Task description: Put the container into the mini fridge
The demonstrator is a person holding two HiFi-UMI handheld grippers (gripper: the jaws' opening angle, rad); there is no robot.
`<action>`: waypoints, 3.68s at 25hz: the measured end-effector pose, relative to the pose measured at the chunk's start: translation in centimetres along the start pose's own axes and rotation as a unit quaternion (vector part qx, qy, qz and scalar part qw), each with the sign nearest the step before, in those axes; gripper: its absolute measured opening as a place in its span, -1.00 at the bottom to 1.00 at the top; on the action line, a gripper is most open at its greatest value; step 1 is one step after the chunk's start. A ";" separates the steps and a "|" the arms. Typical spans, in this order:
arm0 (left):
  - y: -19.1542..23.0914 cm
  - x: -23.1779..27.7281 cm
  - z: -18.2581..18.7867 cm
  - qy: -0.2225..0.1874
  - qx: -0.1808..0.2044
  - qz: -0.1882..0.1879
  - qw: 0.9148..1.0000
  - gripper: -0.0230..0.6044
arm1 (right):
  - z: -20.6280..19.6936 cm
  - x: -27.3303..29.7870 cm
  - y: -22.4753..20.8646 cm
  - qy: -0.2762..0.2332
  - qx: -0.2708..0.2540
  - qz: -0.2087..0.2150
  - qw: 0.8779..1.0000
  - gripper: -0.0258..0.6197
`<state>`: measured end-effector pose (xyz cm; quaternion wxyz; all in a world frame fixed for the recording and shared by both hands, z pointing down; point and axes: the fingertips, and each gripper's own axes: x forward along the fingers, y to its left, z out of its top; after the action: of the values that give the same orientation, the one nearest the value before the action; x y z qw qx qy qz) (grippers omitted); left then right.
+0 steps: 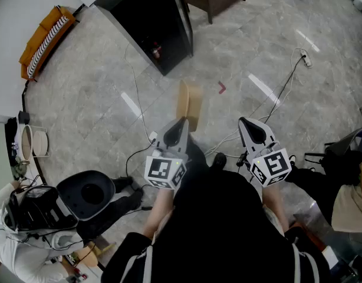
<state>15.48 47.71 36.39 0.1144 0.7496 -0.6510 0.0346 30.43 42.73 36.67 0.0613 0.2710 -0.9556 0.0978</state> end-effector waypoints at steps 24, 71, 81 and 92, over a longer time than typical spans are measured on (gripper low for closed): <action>5.7 7.1 1.2 0.011 0.001 -0.027 1.000 -0.79 | 0.7 9.0 -1.8 0.012 0.029 0.007 0.999 -0.86; 28.3 34.4 10.1 0.027 0.002 -0.027 0.999 -0.79 | 9.6 41.8 -17.7 0.033 0.036 0.026 0.998 -0.86; 29.0 41.8 11.9 0.030 -0.011 0.038 0.999 -0.79 | 12.3 47.9 -24.7 0.037 0.028 0.099 0.994 -0.86; 29.9 47.7 11.8 0.049 -0.016 0.099 0.994 -0.79 | 11.9 52.4 -30.8 0.063 0.039 0.156 0.985 -0.86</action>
<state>-7.95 -4.80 38.29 0.1540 0.6771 -0.7159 0.0725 1.68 -12.04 38.74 0.0950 0.1139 -0.9758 0.1605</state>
